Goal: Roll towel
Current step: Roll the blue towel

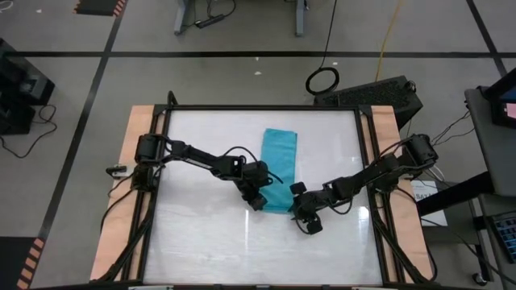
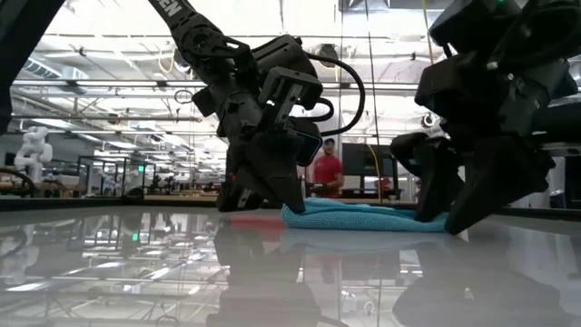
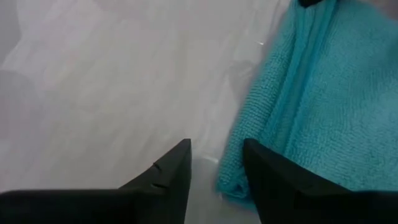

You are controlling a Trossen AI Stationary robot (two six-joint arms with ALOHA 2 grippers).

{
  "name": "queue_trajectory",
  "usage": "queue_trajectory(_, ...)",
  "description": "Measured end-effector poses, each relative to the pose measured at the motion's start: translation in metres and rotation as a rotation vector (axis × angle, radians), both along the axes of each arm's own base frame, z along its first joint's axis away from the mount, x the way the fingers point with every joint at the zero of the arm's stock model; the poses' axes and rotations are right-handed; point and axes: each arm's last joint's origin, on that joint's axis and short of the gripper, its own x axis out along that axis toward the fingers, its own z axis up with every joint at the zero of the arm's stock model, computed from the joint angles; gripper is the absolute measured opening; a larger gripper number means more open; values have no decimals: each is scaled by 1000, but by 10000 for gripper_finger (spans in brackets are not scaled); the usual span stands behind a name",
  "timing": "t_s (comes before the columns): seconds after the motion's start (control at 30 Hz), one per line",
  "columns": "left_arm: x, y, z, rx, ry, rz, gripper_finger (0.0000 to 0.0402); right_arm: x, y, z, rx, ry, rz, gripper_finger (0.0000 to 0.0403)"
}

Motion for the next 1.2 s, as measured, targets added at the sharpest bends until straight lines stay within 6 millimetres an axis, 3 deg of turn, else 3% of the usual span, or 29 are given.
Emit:
queue_trajectory(0.27, 0, -1, 0, 2, -8, -21, 21, 1, 0, 2, 25, -15, -24, 165)
queue_trajectory(0.57, 0, -2, 1, -19, -11, -36, 95, 1, -1, 3, -4, -29, -62, 182)
queue_trajectory(0.77, -2, -2, 16, -21, -60, -63, 132, 1, -1, 3, 33, -16, -106, 183)
queue_trajectory(0.93, -4, -2, 34, -10, -125, -80, 139, 1, -1, 3, 65, -6, -144, 183)
queue_trajectory(1.2, -13, -37, 60, 255, -322, -293, 140, 3, -6, 3, 132, 14, -209, 183)
